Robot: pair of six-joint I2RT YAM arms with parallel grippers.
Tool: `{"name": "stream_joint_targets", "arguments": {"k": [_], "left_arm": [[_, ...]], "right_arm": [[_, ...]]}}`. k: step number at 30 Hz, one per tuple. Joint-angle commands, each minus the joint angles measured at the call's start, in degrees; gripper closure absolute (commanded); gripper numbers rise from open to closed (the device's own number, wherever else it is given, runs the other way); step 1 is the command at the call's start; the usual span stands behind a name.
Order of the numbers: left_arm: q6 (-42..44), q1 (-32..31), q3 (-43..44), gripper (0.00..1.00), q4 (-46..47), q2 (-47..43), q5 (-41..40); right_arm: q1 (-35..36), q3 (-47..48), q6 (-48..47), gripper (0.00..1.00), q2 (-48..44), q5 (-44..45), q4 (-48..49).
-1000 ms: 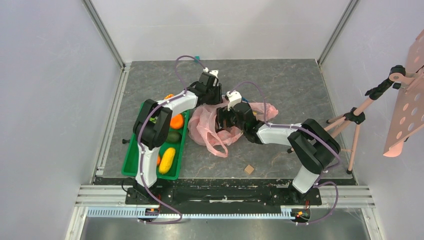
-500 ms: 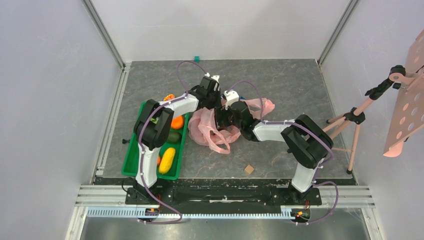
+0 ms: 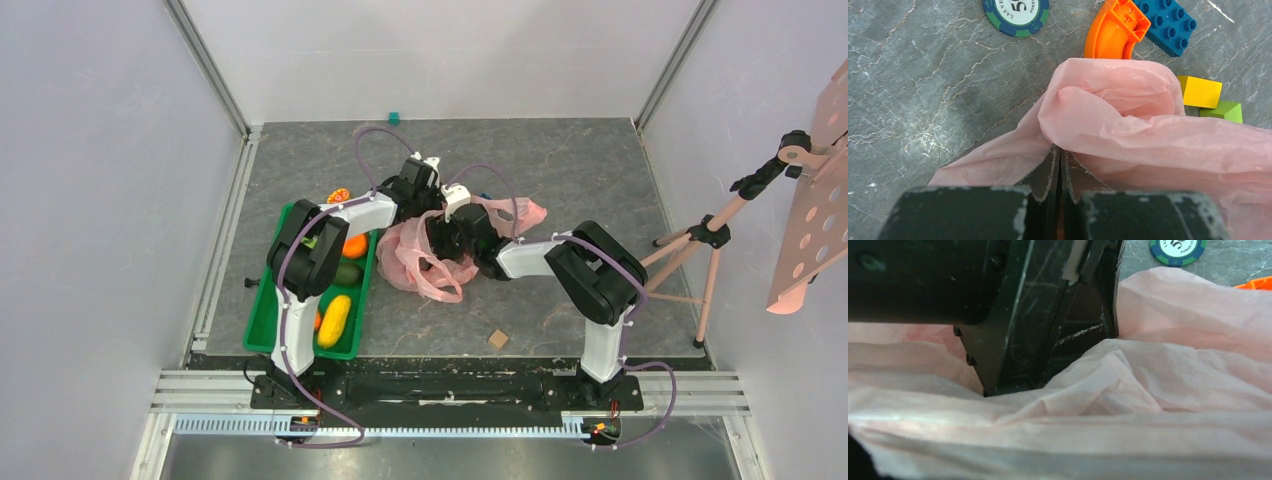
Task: Take the fake fruits out of the plastic bag
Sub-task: Take out the fake fruit from the plastic bag.
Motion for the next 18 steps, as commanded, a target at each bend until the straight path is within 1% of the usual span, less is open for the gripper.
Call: {"name": "stream_joint_targets", "arguments": {"k": [1,4,7,13,18], "left_arm": [[-2.0,-0.7,-0.4,0.94,2.0,-3.9,2.0],[-2.0,-0.7,-0.4,0.94,1.9,-4.0,1.5],[-1.8,-0.6,-0.4,0.94,1.4,-4.1,0.2],[-1.3,-0.5,-0.4,0.94,0.6,-4.3,-2.0],[-1.3,-0.5,-0.5,0.94,0.0,-4.6,-3.2]], "right_arm": [[-0.2,1.7,-0.7,0.3,0.9,-0.4,0.8],[-0.3,0.7,-0.8,0.39,-0.6,-0.1,0.8],[-0.3,-1.0,-1.2,0.43,-3.5,0.5,0.6],[-0.2,-6.7,-1.3,0.48,-12.1,0.1,0.3],[-0.2,-11.9,-0.6,0.48,-20.6,-0.4,-1.1]]}}
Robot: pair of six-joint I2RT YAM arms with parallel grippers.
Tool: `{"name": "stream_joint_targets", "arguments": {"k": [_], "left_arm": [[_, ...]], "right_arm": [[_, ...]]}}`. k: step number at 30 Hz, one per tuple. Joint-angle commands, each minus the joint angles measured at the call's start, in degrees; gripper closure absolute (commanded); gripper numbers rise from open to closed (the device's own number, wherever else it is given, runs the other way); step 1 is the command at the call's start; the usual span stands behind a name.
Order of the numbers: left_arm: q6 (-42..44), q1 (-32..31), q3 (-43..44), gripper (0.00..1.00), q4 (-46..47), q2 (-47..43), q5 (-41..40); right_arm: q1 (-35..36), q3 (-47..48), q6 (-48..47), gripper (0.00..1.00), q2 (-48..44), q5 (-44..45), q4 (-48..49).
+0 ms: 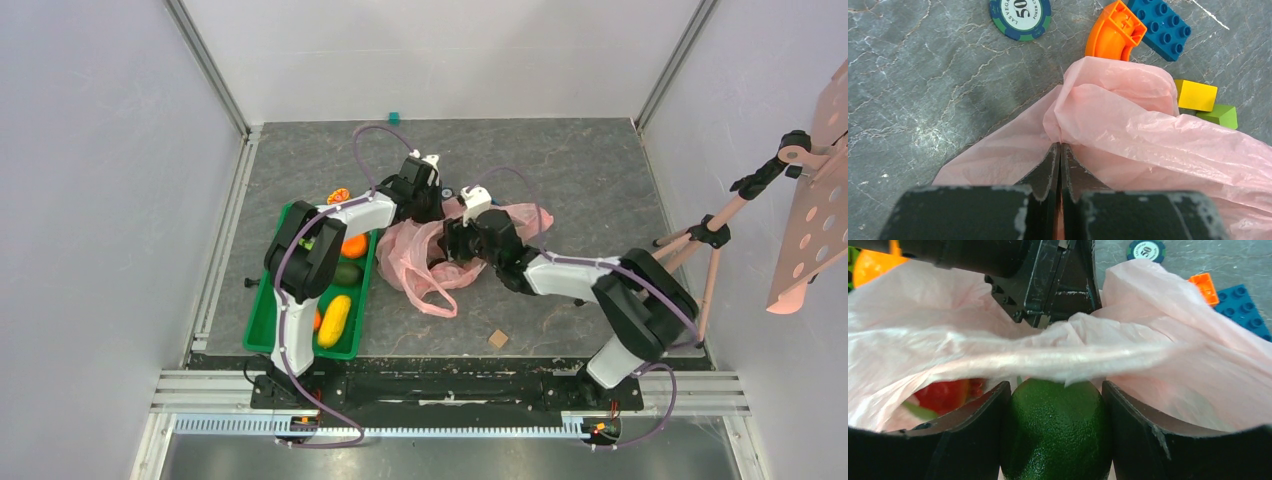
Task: Take the fake fruits out of the plastic bag
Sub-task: Take out the fake fruit from the plastic bag.
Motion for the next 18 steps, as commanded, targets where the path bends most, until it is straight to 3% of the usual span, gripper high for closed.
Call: {"name": "stream_joint_targets", "arguments": {"k": [1,18], "left_arm": [[-1.1,-0.2,-0.4,0.94,-0.1,-3.5,-1.8],[-2.5,-0.3,-3.7,0.92,-0.9,-9.7,-3.5]], "right_arm": [[-0.2,-3.8,0.0,0.48,-8.3,-1.1,0.4],[-0.3,-15.7,2.7,0.48,-34.5,-2.6,-6.8]]}}
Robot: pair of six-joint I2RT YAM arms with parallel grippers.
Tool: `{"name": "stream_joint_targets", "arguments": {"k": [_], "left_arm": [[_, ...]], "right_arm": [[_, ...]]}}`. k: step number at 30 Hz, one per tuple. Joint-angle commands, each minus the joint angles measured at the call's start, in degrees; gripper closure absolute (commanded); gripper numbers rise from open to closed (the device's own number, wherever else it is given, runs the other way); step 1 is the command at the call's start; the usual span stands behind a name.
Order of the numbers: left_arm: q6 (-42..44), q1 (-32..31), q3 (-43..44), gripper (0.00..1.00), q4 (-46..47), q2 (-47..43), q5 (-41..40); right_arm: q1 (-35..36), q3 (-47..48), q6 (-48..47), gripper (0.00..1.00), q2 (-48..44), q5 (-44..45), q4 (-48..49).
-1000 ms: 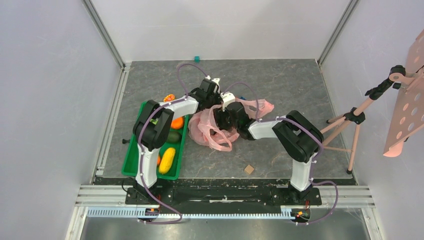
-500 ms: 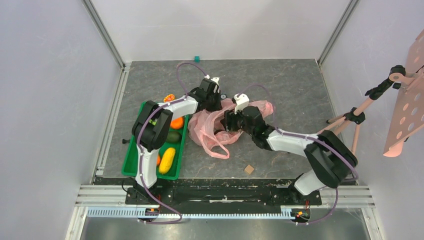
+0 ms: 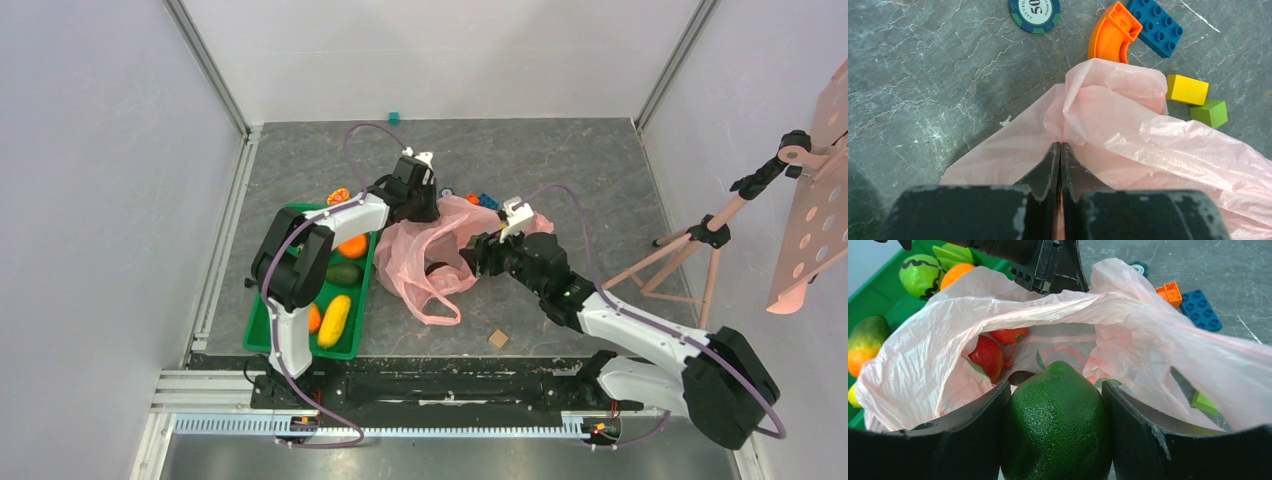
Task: Take the fake fruits out of the plastic bag
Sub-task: Take out the fake fruit from the plastic bag, then place the fake fruit in the bin.
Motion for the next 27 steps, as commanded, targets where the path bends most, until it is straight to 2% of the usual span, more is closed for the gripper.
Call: {"name": "stream_joint_targets", "arguments": {"k": [1,5,7,10,15,21,27], "left_arm": [[-2.3,-0.3,-0.5,0.91,-0.3,-5.2,-0.4],[-2.3,-0.7,-0.3,0.76,-1.5,-7.0,0.0],[-2.1,-0.8,-0.2,0.6,-2.3,-7.7,-0.1],[-1.8,-0.9,0.1,0.45,-4.0,-9.0,-0.8],[-1.1,-1.0,1.0,0.29,-9.0,-13.0,-4.1],[-1.2,-1.0,-0.6,0.01,-14.1,-22.6,-6.9],[0.3,-1.0,-4.1,0.0,-19.6,-35.2,-9.6]], "right_arm": [[-0.2,-1.9,1.2,0.48,-5.8,-0.3,-1.6],[-0.2,-3.5,1.4,0.48,-9.7,0.7,-3.3],[-0.2,-4.1,1.6,0.48,-11.2,0.9,-3.9],[-0.3,-4.5,1.8,0.48,-13.2,1.2,-4.9],[-0.2,-3.5,1.6,0.47,-16.6,0.5,-7.4],[-0.2,-1.4,0.8,0.46,-17.9,-3.2,-11.2],[-0.2,-0.5,-1.9,0.46,-18.8,-10.8,-11.6]]}}
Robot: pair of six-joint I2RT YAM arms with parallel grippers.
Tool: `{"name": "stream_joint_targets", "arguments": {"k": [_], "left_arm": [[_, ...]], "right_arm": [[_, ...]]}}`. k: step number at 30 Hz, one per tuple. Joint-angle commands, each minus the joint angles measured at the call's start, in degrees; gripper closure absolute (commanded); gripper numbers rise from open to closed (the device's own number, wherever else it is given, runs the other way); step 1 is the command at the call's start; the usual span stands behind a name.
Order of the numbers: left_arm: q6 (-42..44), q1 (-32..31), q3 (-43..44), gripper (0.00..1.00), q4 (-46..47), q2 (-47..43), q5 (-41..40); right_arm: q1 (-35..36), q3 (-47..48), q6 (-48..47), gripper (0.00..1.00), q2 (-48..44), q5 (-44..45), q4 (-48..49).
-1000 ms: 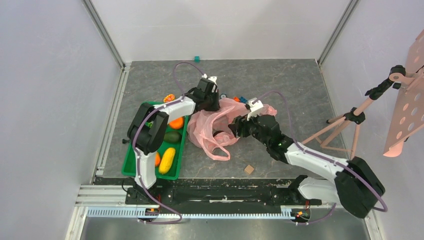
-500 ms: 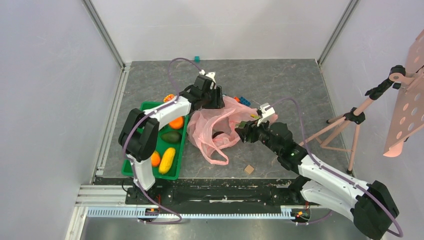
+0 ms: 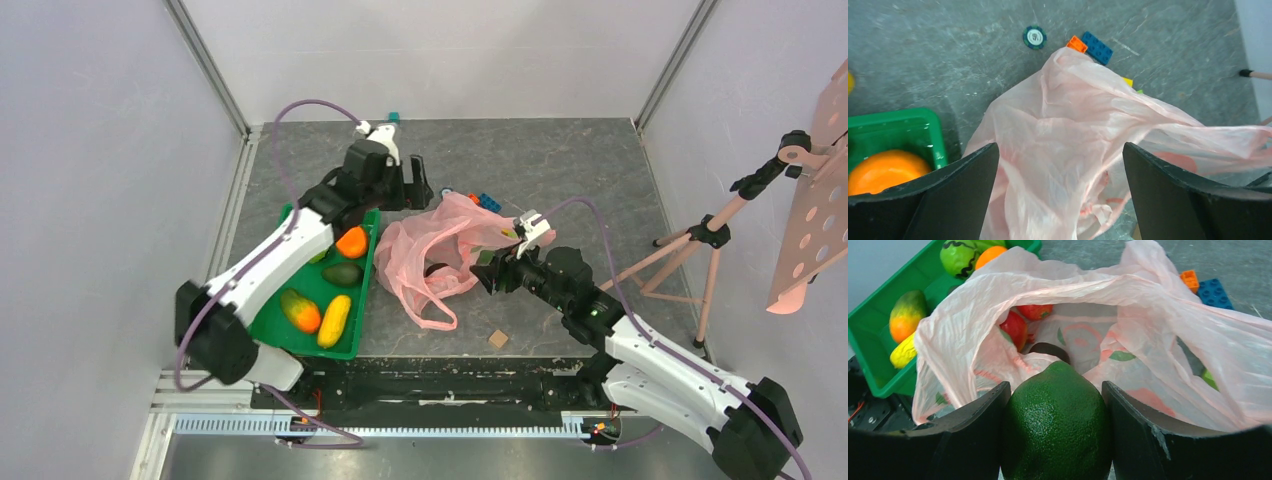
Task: Take the fake fruits out of the plastic bag
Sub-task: Place the fake fruit in the bin.
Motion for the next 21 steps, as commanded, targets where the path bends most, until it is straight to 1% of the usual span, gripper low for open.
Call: {"name": "stream_joint_targets", "arguments": {"k": [1,4,7,9,12,16,21], "left_arm": [[1.8,-0.2,-2.3,0.0,-5.9,-10.4,-3.4],[3.4,-0.2,-5.3,0.0,-9.2,-18.0,-4.6],[5.3,-0.1,-8.0,0.0,-12.2,-25.2,-6.1],[6.5,-0.1,-9.2,0.0,-13.8,-29.1,-8.6],[7.2,0.1,-10.2,0.0,-15.2,-34.7,-12.8],[6.3,0.3,-5.8,0.0,-19.3,-37.8,-14.2],[6.2,0.4,1.9,0.0,-26.0,-39.4,-15.6]], "right_arm": [[-0.2,3.5,-3.0,0.46,-1.6,-7.5,0.4],[0.0,4.1,-3.9,0.46,-1.8,-10.7,1.5],[1.1,5.4,-4.8,0.48,-0.9,-11.5,2.3],[3.2,7.1,-5.8,0.48,0.5,-9.8,2.0],[8.8,10.5,-8.3,0.48,4.5,-4.6,0.9],[15.4,15.8,-9.8,0.48,12.0,-0.8,1.3],[20.2,21.3,-9.1,0.48,21.0,-1.5,5.8]]}}
